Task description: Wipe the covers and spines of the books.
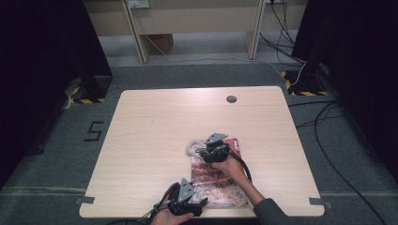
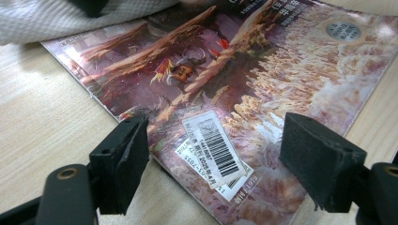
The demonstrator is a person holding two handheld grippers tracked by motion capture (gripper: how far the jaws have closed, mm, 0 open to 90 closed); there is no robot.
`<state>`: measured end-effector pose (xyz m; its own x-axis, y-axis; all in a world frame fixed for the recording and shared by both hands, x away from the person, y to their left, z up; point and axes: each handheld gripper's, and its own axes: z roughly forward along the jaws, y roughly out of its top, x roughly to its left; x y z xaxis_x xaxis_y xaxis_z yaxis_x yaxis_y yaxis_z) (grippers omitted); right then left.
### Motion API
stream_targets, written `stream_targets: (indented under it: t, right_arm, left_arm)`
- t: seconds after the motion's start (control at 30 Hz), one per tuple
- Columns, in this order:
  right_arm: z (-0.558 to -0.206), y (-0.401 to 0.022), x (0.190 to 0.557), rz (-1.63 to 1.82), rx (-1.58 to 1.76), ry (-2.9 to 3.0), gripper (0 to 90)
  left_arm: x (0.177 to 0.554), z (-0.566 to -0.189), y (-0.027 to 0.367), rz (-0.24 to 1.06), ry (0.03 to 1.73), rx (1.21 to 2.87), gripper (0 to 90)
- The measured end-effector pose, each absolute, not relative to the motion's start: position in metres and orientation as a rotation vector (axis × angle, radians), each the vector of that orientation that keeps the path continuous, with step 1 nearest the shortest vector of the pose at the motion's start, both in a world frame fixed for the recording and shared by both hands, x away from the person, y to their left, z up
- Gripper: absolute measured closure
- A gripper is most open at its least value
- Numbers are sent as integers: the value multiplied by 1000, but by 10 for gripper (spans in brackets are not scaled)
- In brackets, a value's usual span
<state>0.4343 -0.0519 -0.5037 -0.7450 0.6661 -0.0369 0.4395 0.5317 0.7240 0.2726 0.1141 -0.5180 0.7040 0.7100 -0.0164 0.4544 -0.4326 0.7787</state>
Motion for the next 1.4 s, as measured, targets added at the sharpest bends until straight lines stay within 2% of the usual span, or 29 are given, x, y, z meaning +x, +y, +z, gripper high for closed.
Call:
stream_targets:
  t: [0.2,0.5,0.83,1.2,1.4]
  right_arm:
    - [-503,-63,435,1066,1018,2476,530]
    - [-503,-63,430,1074,988,2508,591]
    - [-503,-64,404,1101,909,2565,585]
    - [-502,-89,417,1063,1032,2501,568]
    - [-501,-78,407,1033,971,2507,581]
  left_arm:
    - [272,-518,114,409,881,2105,232]
    - [272,-518,114,410,882,2100,231]
    - [271,-518,114,415,881,2101,234]
    - [270,-519,113,420,883,2091,238]
    - [271,-519,113,419,886,2090,238]
